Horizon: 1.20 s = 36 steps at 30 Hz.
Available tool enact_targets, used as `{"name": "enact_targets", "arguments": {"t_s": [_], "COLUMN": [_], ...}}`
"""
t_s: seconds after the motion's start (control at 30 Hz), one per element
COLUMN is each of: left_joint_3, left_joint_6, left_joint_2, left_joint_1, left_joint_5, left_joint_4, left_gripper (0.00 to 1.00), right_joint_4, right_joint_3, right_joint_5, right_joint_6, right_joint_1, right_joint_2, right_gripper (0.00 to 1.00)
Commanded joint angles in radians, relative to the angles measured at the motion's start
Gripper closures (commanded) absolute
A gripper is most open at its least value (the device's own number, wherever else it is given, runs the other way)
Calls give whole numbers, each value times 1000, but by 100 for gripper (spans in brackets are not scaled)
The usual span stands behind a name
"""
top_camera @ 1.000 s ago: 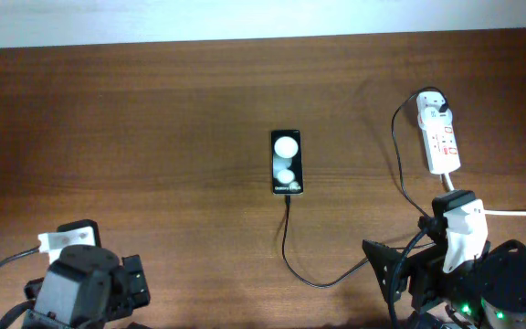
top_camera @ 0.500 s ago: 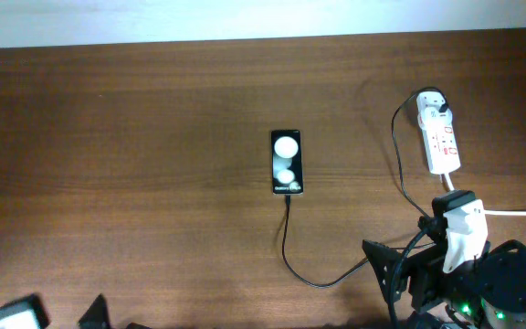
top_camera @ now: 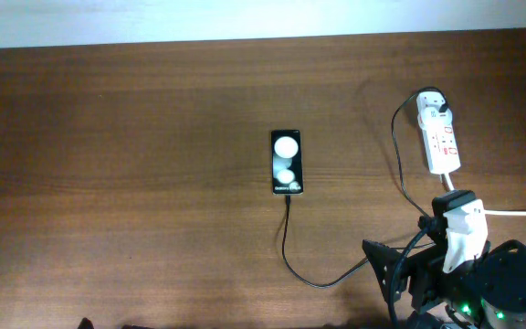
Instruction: Plug charger to phone and switch on socket
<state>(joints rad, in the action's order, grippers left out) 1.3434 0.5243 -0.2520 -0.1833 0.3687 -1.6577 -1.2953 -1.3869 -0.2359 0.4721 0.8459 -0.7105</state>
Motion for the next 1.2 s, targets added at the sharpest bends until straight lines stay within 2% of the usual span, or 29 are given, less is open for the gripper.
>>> {"name": "enact_targets", "arguments": {"t_s": [0.0,0.37,0.5,0.57,0.63,0.7,0.97,1.07,1.17], "left_joint_3": [-4,-8,-10,-14,-62,-222,-950,-1094,-1182], "left_joint_6": [-1,-1,-2,-1,-2,-1,-2,-1,-1], "left_joint_2": [13,245,245,245,245,245,245,245,245], "left_joint_1": [5,5,5,5,5,5,5,5,5], "left_joint_5": [-14,-2,-1,68,167,239,238,237,220], "left_joint_4": [0,3,3,36,195,440,1318,1487,1511], "left_gripper": [1,1,1,1,1,1,1,1,1], "right_joint_4": [0,67,118,117,117,117,14,8,8], "right_joint_3": [-6,-6,-6,-5,-5,-5,-5,-5,-5], "right_joint_5": [-12,26,-19,-52,-58,-57,-48,-45,-30], "right_joint_6": [4,5,5,5,5,5,27,39,39], "right_joint_1": [-3,-3,-3,-3,-3,-3,-3,-3,-3], "right_joint_2": [-2,-2,-14,-42,-87,-148,-186,-186,-186], "right_gripper": [1,1,1,1,1,1,1,1,1]}}
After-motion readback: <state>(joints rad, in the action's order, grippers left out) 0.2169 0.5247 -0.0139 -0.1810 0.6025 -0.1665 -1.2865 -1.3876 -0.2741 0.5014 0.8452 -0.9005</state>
